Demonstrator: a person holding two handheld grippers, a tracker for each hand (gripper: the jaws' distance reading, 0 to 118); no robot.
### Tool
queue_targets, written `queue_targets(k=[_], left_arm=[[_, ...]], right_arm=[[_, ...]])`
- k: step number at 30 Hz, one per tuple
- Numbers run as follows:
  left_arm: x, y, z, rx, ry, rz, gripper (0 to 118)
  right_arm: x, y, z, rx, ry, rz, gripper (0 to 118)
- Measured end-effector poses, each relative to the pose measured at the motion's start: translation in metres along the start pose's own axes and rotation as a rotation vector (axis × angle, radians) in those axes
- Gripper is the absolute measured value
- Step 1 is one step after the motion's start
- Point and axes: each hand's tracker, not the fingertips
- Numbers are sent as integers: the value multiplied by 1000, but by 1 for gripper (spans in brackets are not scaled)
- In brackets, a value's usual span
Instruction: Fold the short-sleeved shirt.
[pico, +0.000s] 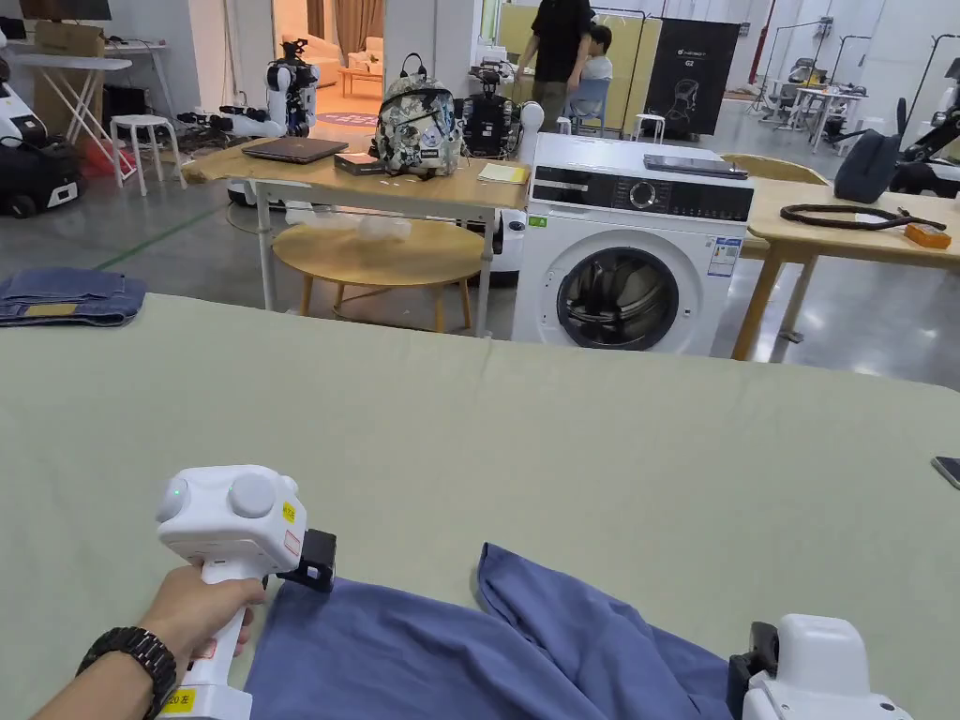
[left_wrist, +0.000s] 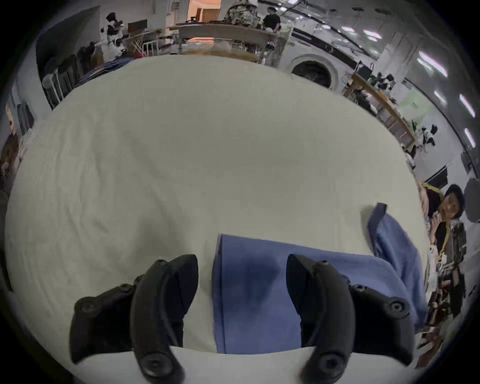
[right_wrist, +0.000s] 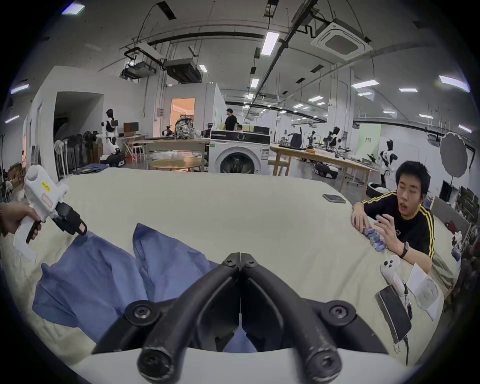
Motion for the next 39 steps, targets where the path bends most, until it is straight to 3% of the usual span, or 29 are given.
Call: queue_targets(k=[2,6,8,9,15,20,22,23,25,26,27,28,33,34,36,37,39], left_arm=[[3,1,-11,-22,37,-20,71],[24,-12,-17,-5,124,-157,45],[32,-11,-22,-7,119,-214,24],[35,-11,-21,-7,107,-223,3],[44,-25,6,44,29,-213,0],[49,-40,49,163,-20,-215,0],[50,-48,66,192,-40,-203,0],[50,-51,74,207,-50,-191,0],[49,-60,86,229,-57,-183,0],[49,-63,90,237,-65,-174,0],[50,-65,95,241,-68,-173,0],[50,-68,98,247,-63,-173,0],[45,-79,106,253,-55,-163,0],[43,-77,105,253,-53,-159,0],[39,-75,103,254,-47,-155,0],[39,-77,104,254,-47,-155,0],[35,-83,107,255,-46,-153,0]], right_arm=[[3,-3,-2,-12,-10,0,0],[12,-7,-3,-27,-27,-1,0],[17,-8,-4,-29,-32,-4,0],[19,-9,-5,-32,-37,-6,0],[48,0,-22,-90,-41,-89,0],[75,16,-66,-286,37,-135,1],[80,18,-87,-375,58,-121,21],[81,18,-94,-386,60,-115,39],[80,14,-113,-470,90,-74,46],[79,11,-120,-500,95,-56,59],[76,8,-127,-532,103,-41,79],[75,5,-134,-558,111,-34,81],[66,-11,-154,-693,146,-31,80],[65,-13,-155,-701,158,-30,69],[62,-16,-153,-689,172,-47,26],[63,-17,-150,-674,185,-70,10],[60,-13,-144,-648,166,-79,4]])
